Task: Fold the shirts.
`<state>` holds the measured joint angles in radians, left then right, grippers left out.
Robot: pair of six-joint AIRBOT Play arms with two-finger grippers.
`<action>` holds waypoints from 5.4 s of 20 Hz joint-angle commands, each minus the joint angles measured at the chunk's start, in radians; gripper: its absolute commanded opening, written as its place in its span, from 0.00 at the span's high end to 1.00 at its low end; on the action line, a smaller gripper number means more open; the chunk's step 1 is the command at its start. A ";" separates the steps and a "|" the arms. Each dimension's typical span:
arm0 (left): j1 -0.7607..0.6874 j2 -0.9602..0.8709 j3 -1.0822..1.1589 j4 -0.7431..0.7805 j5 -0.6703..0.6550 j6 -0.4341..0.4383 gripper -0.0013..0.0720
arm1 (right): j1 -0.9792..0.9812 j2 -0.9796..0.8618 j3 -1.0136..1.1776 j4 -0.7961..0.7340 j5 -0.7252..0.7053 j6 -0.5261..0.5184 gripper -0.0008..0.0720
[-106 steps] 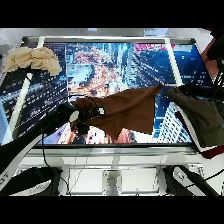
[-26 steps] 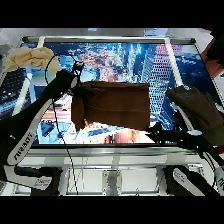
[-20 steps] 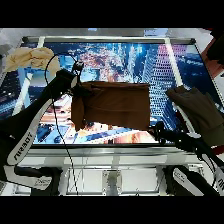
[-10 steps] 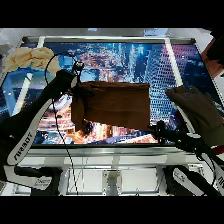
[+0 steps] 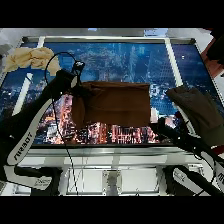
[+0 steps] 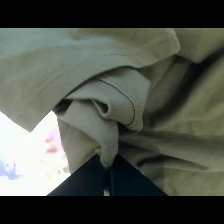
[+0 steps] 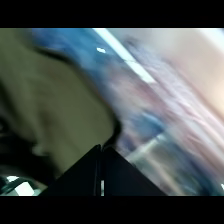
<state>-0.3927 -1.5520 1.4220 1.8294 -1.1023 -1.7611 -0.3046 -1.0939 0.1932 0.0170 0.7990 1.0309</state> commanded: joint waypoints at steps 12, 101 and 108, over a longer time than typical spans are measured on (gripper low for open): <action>0.000 0.655 0.167 0.060 -0.476 0.240 0.97 | -0.438 0.539 0.673 -0.072 0.472 -0.152 0.95; 0.219 0.870 -1.083 -0.620 -0.204 -0.444 0.07 | -0.248 0.098 0.686 -0.839 0.365 0.068 0.54; 0.219 0.871 -1.083 -0.510 -0.126 -0.520 0.07 | -0.248 0.098 0.686 -0.839 0.391 0.068 0.54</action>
<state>-0.1749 -0.6788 0.3424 1.3056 -1.3083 -2.2498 -0.5526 -0.9962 0.8795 -0.8249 1.1805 1.0988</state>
